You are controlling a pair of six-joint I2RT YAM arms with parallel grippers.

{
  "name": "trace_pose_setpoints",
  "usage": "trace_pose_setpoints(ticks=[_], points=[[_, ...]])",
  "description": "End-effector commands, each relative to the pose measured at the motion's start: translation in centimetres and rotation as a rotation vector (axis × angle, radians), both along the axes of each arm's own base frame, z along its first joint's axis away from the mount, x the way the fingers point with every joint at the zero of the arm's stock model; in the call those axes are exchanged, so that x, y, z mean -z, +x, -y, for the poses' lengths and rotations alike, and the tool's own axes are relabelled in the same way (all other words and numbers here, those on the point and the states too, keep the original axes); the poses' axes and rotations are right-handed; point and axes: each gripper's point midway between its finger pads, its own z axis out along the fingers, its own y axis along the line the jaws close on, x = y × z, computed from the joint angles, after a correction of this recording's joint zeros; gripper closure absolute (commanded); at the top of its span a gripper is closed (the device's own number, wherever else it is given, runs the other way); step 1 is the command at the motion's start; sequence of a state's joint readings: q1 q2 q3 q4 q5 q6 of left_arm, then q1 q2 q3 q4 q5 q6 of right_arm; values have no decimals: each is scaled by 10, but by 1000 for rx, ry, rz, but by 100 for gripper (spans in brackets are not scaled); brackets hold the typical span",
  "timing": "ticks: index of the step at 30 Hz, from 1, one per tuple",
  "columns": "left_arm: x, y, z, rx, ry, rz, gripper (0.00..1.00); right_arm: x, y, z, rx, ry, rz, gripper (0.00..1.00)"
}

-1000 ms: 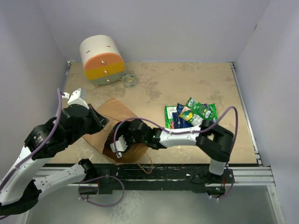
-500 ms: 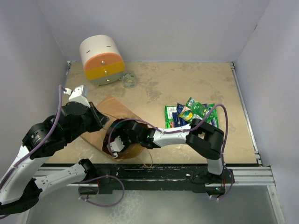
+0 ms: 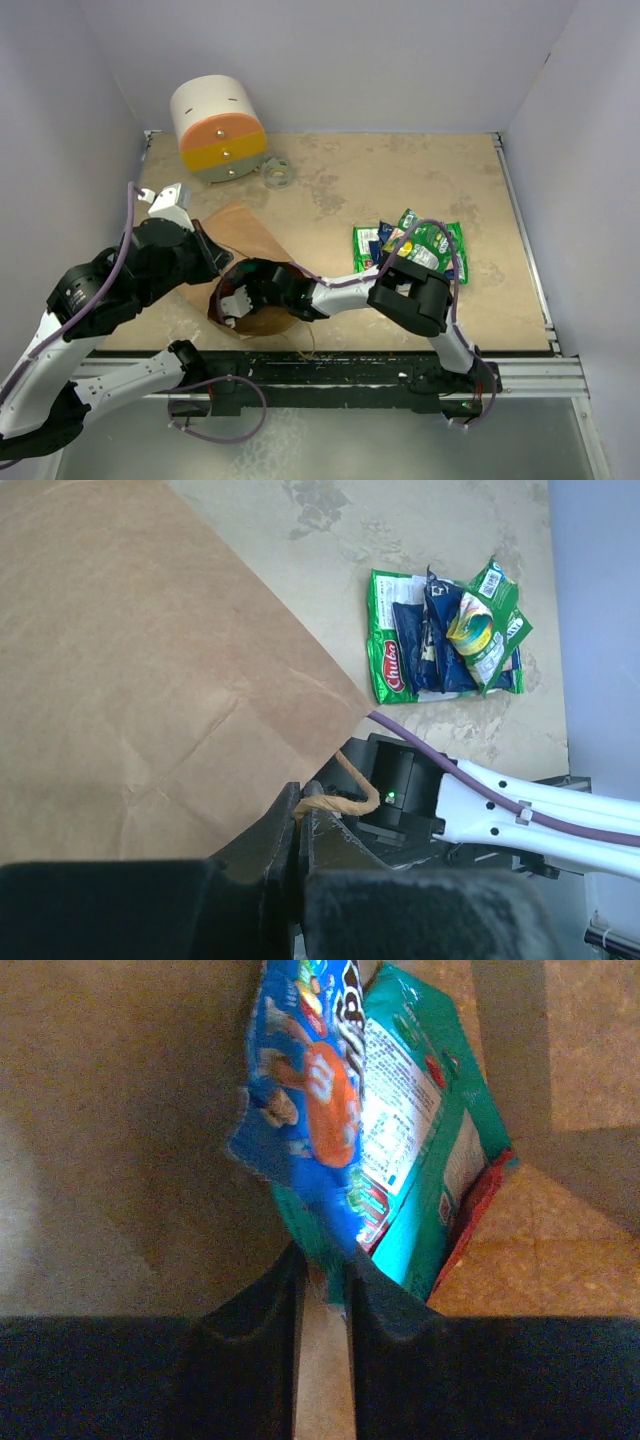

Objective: Take the snacks out of the paper bag

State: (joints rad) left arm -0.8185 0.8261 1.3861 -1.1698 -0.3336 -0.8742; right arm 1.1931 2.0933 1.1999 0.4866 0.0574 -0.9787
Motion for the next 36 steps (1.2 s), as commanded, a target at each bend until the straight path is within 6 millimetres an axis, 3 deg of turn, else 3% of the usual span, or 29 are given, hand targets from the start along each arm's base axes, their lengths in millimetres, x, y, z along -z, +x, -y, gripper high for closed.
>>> trace_pose_setpoints(ticks=[1,5,14,21,27,29,36], points=[[-16,-2,-9,-46,-48,29,100,-57,8,-8,39,137,29,87],[-10,2,-15,-109,-69,31,100,-82,0,9,48,150,8,100],[-15,15,-10,-140,-78,63,100,-107,-81,31,-146,202,-314,100],[-28,30,-2,-151,-76,106,100,-147,-116,47,-199,296,-490,100],[-29,43,6,-175,-61,108,100,-177,-124,61,-163,320,-559,100],[-28,48,7,-187,-42,107,100,-194,-122,67,-129,360,-559,100],[-21,64,4,-252,69,78,100,-261,-141,99,-104,471,-659,100]])
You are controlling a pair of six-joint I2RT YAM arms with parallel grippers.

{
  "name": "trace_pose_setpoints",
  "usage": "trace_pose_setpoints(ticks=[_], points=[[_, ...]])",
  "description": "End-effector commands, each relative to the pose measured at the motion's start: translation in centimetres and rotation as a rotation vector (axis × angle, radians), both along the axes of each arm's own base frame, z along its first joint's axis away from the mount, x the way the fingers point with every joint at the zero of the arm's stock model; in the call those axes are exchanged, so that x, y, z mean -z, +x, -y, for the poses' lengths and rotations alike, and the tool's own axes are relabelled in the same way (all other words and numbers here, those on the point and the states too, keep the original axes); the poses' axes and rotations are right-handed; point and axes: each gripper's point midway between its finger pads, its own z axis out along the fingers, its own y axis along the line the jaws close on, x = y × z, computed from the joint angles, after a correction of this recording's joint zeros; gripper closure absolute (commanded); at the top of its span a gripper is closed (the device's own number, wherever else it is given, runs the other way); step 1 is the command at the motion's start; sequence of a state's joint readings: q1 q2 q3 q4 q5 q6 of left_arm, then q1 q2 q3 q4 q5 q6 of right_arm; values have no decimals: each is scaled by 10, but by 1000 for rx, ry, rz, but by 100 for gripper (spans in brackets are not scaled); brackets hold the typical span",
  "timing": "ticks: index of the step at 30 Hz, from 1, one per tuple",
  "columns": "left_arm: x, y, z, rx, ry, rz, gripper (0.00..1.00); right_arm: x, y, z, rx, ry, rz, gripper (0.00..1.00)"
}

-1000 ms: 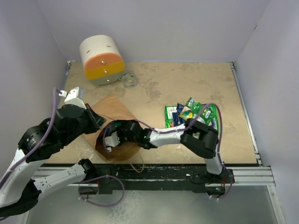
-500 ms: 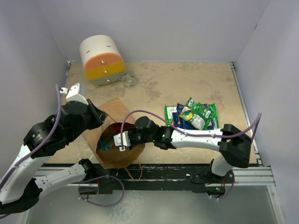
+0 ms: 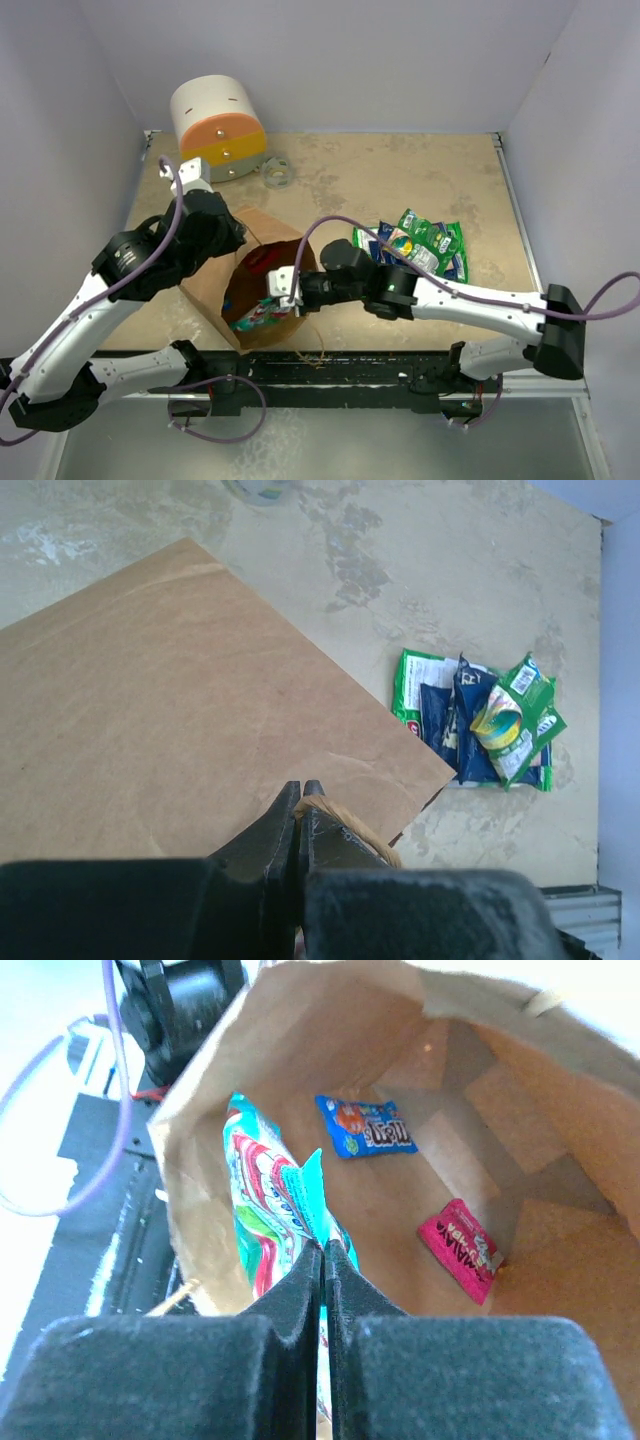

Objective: Take the snacks out of the paper bag

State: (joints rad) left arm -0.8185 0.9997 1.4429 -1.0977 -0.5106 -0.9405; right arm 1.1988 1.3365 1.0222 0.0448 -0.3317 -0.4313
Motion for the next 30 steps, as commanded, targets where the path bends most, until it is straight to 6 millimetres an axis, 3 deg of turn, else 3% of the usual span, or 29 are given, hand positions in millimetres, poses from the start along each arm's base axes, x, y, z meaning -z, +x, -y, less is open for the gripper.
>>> trace_pose_setpoints(ticks=[1,7,10,13,16,22,25,27,30], points=[[-16,14,-11,-90,33,44,100,-93,-11,14,83,181,-136,100],[-3,13,-30,-196,74,23,100,-130,2,54,284,187,-195,100],[0,14,-33,-216,71,28,100,-163,10,80,391,251,-194,100],[-1,15,-34,-223,74,35,100,-187,25,115,565,329,-209,100],[1,15,-41,-256,87,41,100,-200,50,163,851,397,-250,100],[3,13,-45,-269,88,39,100,-211,84,249,1314,440,-153,100],[4,11,-43,-254,83,28,100,-208,97,274,1492,427,-85,100],[4,10,-43,-253,78,30,100,-197,114,282,1576,372,-47,100],[2,11,-44,-253,78,41,100,-165,156,303,1664,244,-92,100]])
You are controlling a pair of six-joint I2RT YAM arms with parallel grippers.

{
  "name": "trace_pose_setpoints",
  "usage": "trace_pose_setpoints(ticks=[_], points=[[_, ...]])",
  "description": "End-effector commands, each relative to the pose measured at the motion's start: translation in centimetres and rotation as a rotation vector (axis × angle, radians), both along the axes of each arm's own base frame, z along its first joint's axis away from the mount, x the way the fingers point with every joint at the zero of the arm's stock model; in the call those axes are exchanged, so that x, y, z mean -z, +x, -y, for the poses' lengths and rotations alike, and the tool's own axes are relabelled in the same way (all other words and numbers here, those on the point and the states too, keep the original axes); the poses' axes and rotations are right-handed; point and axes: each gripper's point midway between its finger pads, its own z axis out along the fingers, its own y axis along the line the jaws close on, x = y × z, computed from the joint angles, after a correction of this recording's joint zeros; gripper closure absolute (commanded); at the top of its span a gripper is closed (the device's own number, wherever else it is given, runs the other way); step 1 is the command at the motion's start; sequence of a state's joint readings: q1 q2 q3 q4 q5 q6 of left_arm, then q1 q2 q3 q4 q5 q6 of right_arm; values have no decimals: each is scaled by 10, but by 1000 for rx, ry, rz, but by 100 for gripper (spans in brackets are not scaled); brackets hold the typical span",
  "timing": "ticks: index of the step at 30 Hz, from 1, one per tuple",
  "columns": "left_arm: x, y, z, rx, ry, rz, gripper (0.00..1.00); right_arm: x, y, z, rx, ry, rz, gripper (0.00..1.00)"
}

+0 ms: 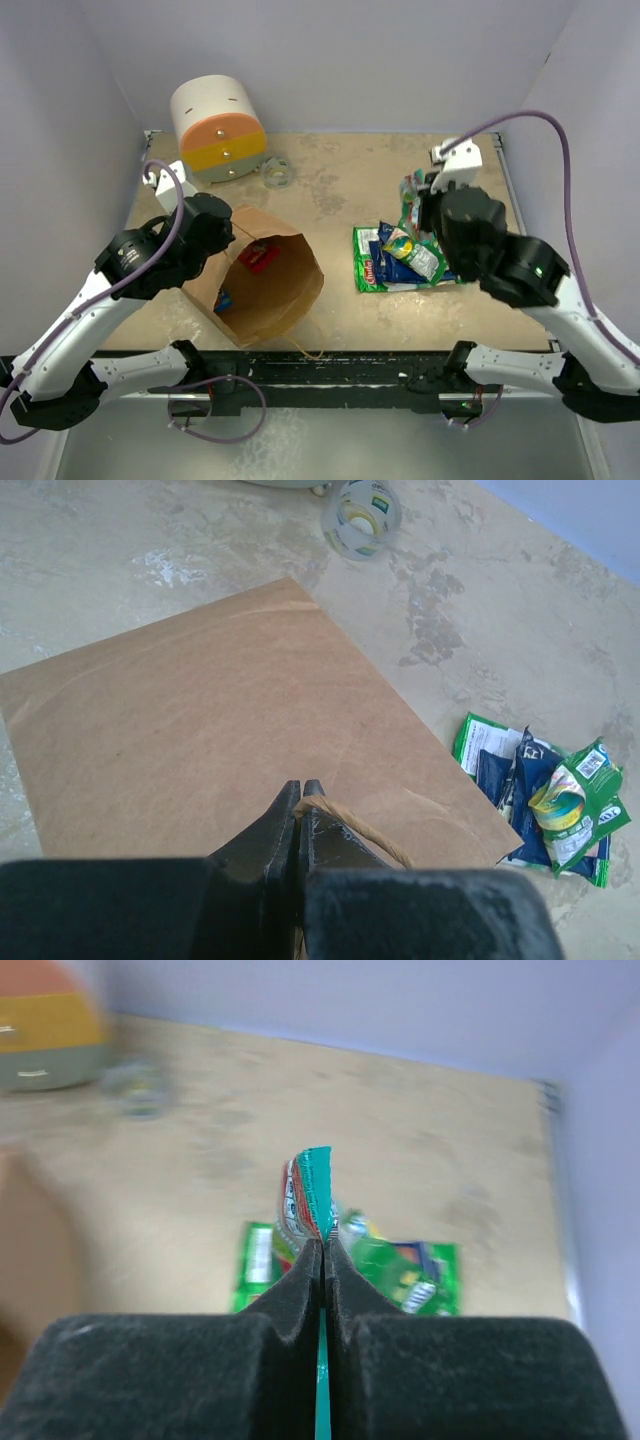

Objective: Take the snacks out of the paper bag

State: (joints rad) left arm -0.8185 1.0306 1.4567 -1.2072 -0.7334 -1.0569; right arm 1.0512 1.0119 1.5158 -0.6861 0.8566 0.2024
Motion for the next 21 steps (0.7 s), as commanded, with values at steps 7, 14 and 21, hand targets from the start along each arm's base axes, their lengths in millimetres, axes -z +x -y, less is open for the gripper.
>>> trace_pose_setpoints(ticks=[7,14,21], points=[[-5,-3,-1,23,-9,9,100,77,69,89,462,-256,-265,100],[-10,-2,3,43,-24,26,100,107,70,130,593,-444,-349,100],[-15,-1,5,63,-16,36,100,138,85,135,580,-527,-395,100]])
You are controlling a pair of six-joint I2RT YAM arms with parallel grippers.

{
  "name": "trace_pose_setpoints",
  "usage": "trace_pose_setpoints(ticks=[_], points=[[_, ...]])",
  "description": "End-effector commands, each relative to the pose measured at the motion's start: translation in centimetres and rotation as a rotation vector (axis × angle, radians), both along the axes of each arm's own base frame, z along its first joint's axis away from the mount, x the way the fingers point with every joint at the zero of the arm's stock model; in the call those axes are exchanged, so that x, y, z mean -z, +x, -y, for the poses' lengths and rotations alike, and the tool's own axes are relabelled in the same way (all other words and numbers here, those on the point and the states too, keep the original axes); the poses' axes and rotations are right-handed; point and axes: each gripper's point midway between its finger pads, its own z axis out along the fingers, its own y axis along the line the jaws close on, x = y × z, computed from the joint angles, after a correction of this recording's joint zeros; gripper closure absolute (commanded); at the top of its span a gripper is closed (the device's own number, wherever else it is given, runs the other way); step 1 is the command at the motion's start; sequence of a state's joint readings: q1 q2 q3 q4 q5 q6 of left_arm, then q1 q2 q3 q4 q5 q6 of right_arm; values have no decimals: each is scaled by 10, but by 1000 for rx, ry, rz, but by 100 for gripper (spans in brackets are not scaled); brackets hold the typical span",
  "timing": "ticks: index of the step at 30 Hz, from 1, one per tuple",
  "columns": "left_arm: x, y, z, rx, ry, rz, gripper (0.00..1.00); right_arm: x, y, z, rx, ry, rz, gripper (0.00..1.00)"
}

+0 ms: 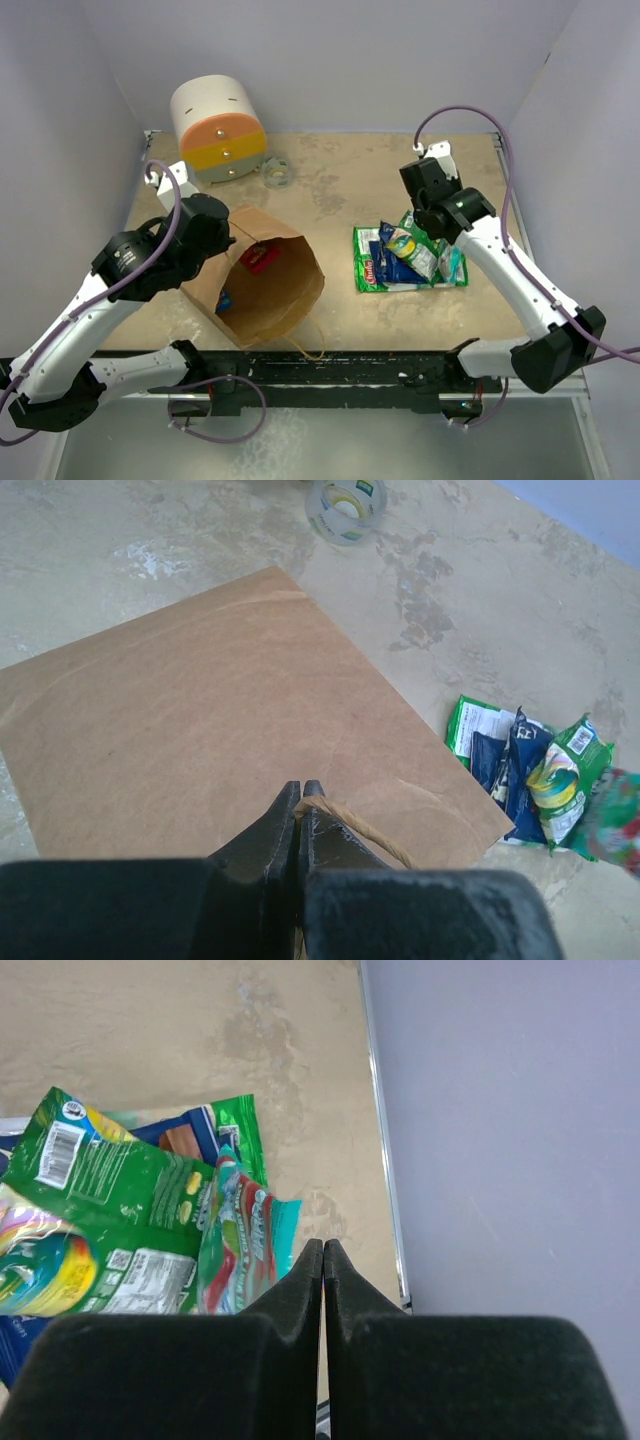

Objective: Take the snacks out of the paper bag

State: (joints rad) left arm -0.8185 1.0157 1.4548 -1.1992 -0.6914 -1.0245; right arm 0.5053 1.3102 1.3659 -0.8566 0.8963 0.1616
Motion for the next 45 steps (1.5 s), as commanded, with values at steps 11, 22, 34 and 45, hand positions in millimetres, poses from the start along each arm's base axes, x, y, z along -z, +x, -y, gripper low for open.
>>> trace_pose_setpoints(ticks=[11,22,34,45], points=[[-15,-4,0,34,-36,36,100,32,61,-57,-106,181,-5,100],[-20,-9,9,124,-67,65,99,50,49,-126,-313,524,-119,69],[-1,-32,9,184,-118,9,100,-52,-35,-270,-1106,829,136,46],[-1,-50,-12,136,-163,1,100,-35,-185,-341,-2021,404,223,36]])
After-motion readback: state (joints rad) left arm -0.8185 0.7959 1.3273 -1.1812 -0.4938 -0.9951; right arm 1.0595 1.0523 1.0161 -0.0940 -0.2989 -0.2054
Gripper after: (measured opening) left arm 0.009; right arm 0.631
